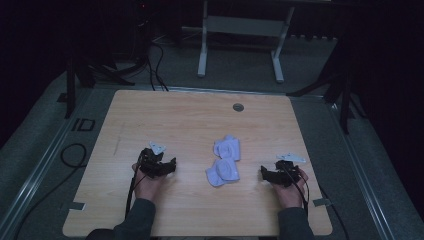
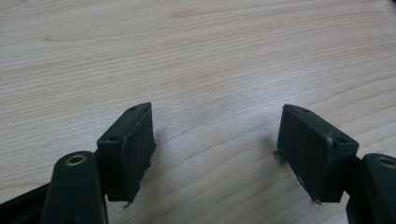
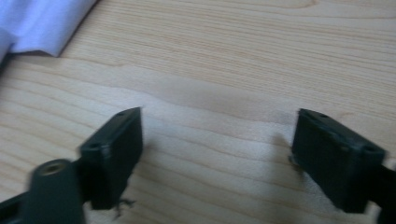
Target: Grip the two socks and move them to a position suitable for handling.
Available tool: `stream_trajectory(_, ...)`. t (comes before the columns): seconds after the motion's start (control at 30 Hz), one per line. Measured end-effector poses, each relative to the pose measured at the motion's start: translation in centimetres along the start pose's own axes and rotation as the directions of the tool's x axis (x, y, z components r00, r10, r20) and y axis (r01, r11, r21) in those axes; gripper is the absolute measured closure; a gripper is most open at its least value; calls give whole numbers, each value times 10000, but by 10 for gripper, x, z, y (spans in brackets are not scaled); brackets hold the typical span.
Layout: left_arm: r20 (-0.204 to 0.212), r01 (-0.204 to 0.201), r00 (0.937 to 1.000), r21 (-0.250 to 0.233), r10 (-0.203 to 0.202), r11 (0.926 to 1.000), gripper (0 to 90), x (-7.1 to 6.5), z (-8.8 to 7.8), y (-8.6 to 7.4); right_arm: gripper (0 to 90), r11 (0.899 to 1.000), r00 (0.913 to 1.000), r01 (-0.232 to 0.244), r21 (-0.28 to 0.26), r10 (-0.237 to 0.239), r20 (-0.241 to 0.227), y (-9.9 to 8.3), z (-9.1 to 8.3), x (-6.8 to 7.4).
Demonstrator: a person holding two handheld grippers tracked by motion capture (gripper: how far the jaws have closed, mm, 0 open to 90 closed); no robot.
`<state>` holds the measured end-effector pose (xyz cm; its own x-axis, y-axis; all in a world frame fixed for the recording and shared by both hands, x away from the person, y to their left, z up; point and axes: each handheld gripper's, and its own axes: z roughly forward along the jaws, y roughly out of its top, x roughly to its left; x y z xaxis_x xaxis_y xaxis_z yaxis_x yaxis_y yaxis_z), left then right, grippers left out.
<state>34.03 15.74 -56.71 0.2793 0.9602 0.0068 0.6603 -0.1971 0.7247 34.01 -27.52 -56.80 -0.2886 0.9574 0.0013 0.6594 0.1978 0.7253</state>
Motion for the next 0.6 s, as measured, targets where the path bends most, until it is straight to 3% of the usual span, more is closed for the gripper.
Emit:
stream_trajectory(0.17, 8, -15, 10000, 69, 15, 10000, 275, 0, 0, 1, 393, 9999, 9998, 158, -8, -158, -138, 1, -5, 4)
stream_trajectory(0.23, 19, -26, 10000, 85, 26, 10000, 275, 0, 0, 1, 468, 9999, 9990, 59, -94, -63, -432, 2, -7, 5)
stream_trajectory(0.33, 30, -42, 10000, 119, 41, 9999, 279, 0, 0, 1, 513, 9998, 9984, 124, -161, -132, -546, 3, -9, 6)
stream_trajectory(0.43, 204, -183, 9996, 203, 179, 9996, 346, -1, -2, 2, 728, 9961, 9937, 650, -594, -701, -873, 8, -19, 14)
stream_trajectory(0.6, 250, -227, 9994, 203, 221, 9995, 375, -2, -3, 2, 893, 9836, 9798, 1458, -1066, -1584, -1219, 15, -28, 32)
